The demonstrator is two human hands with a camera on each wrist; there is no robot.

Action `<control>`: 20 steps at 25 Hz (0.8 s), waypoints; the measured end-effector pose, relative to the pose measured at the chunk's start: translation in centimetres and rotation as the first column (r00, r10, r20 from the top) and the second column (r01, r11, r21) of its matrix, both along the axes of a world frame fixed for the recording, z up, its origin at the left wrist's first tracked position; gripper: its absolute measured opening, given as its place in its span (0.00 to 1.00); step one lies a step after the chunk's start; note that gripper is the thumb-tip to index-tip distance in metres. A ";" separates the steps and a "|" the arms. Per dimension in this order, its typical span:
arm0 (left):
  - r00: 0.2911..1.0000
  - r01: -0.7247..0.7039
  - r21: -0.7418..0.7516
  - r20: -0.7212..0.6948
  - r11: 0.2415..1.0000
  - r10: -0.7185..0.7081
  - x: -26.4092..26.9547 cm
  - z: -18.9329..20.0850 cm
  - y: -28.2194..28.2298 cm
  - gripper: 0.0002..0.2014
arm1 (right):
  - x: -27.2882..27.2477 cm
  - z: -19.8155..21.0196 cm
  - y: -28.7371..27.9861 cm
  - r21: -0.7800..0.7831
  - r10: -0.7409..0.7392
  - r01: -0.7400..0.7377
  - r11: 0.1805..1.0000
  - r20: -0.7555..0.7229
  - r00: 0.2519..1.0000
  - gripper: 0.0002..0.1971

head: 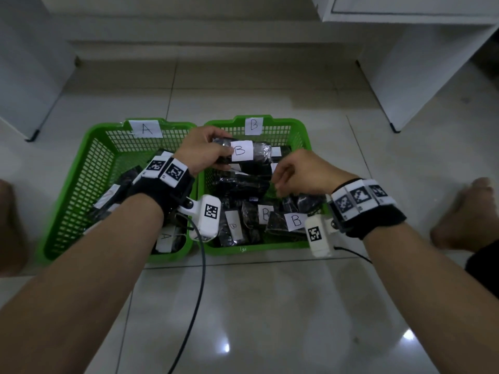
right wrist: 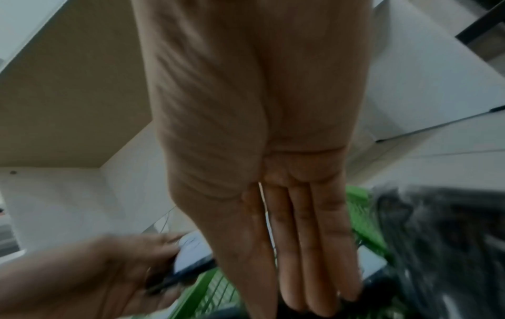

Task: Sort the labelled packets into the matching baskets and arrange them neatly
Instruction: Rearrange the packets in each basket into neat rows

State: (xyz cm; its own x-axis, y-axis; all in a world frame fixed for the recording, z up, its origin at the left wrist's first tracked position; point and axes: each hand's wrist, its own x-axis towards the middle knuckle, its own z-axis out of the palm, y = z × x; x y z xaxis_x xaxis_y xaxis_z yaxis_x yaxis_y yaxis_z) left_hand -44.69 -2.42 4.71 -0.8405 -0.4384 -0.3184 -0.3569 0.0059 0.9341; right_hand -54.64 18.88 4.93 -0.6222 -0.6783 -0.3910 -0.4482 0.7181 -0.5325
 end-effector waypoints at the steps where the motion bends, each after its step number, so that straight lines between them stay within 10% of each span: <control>1: 1.000 -0.014 0.004 0.019 1.000 0.014 0.0 -0.1 0.1 0.14 | 0.9 -0.5 -0.5 0.074 0.086 -0.086 0.994 0.000 0.996 0.14; 7: 0.995 -0.059 0.018 0.084 0.998 0.057 0.0 -0.8 -0.3 0.13 | 3.4 -3.2 -2.1 0.269 0.252 -0.228 0.936 -0.056 0.966 0.28; 20: 0.972 -0.234 0.090 0.008 0.968 0.234 -0.3 -1.6 -1.1 0.12 | 2.4 -2.6 -1.4 0.149 0.335 -0.351 0.924 0.126 0.934 0.15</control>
